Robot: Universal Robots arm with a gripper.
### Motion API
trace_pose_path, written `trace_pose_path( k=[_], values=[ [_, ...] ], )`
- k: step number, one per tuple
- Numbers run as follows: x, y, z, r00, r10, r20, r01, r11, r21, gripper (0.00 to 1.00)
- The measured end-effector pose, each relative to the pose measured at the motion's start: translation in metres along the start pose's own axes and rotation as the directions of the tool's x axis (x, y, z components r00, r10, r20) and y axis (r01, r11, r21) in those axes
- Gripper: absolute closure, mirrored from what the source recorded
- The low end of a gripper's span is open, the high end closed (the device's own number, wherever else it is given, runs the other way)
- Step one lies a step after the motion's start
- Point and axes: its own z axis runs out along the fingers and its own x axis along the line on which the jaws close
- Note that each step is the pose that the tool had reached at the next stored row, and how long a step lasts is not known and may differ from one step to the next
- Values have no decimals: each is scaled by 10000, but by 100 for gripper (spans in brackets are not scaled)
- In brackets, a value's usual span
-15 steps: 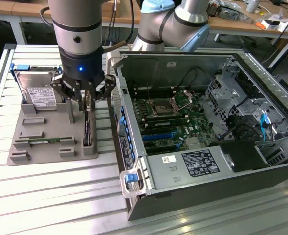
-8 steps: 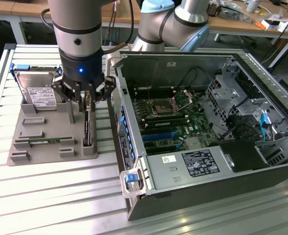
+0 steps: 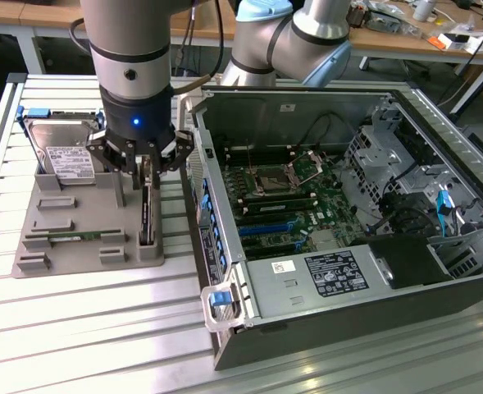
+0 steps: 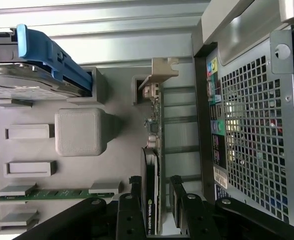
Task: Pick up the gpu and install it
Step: 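Pick up the gpu and move the gpu toward the slot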
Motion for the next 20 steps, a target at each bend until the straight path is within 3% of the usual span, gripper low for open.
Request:
trace_pose_path(
  k=[10, 20],
  values=[
    [1, -9, 55, 10000, -1, 0, 1, 10000, -1, 64],
    [0, -75, 204, 10000, 0, 1, 0, 10000, -1, 64]
  ],
)
